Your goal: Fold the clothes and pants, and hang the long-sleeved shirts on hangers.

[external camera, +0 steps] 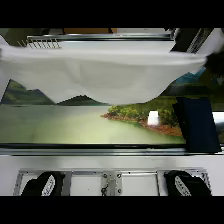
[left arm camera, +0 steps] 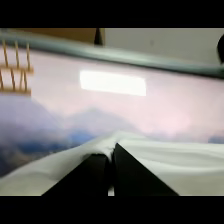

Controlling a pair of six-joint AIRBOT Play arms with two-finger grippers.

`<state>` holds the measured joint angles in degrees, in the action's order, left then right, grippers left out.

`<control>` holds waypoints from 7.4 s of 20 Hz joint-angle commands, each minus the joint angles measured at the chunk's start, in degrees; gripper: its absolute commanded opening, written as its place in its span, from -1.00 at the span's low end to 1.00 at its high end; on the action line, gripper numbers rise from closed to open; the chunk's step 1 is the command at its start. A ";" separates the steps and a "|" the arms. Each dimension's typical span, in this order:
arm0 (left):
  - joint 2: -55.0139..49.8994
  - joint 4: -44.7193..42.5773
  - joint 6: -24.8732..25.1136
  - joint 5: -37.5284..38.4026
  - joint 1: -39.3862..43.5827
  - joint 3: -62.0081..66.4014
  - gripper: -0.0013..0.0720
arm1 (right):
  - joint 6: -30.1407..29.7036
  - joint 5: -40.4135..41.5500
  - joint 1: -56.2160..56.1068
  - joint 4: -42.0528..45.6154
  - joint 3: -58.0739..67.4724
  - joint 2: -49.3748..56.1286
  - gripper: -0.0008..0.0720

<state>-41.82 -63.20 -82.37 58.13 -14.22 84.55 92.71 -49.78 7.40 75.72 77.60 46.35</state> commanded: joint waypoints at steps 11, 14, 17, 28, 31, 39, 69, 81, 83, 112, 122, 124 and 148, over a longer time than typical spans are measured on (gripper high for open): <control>9.81 -0.15 -4.66 7.26 -0.04 15.43 -0.95 | -2.93 -4.20 0.00 1.79 10.38 -14.53 -0.96; -0.04 -0.04 -4.63 14.53 0.00 14.34 -0.95 | -2.97 -10.38 -0.07 0.55 10.36 -8.15 -0.96; -10.21 -0.09 -4.37 13.62 0.20 6.19 -0.95 | -5.95 -16.94 -0.15 -1.51 10.34 3.10 -0.96; -50.75 0.26 2.54 -3.10 8.04 3.52 -0.95 | -7.28 -6.78 -5.09 0.22 13.68 46.73 -0.96; -56.65 0.26 2.16 -1.77 7.26 10.14 -0.95 | -2.58 -1.99 -4.98 0.22 14.21 48.81 -0.96; -50.25 0.26 1.25 -2.19 2.75 -2.71 -0.95 | -2.03 -6.64 -5.11 2.80 9.27 46.93 -0.96; -11.74 0.33 -0.70 -0.17 7.21 -48.70 0.21 | 8.66 -5.77 15.34 -14.16 -49.57 9.90 0.32; -8.72 0.24 -1.03 -0.28 7.21 -50.36 0.21 | 9.46 4.22 8.11 -16.44 -51.08 15.72 0.31; -8.72 -0.31 -1.03 -0.31 7.19 -50.36 0.21 | 9.44 5.68 8.11 -16.41 -51.08 16.00 0.31; -26.23 -9.99 -9.38 7.28 11.96 -52.02 0.75 | 5.42 6.29 7.39 -16.46 -51.08 16.52 -0.95; -20.76 -10.32 -10.05 2.21 11.89 -54.18 -0.95 | 5.40 6.23 7.41 -16.41 -50.58 16.41 -0.95; -16.24 -10.38 -10.03 2.69 10.58 -54.21 -0.95 | 4.42 5.44 7.43 -16.41 -49.24 15.28 -0.95; -38.42 -7.76 1.25 14.71 4.70 -14.62 -0.95 | 4.26 -19.08 -0.90 3.61 -6.78 36.54 -0.96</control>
<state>-71.31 -71.05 -82.35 73.08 -9.78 63.79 96.92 -70.59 7.81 79.46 66.46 76.73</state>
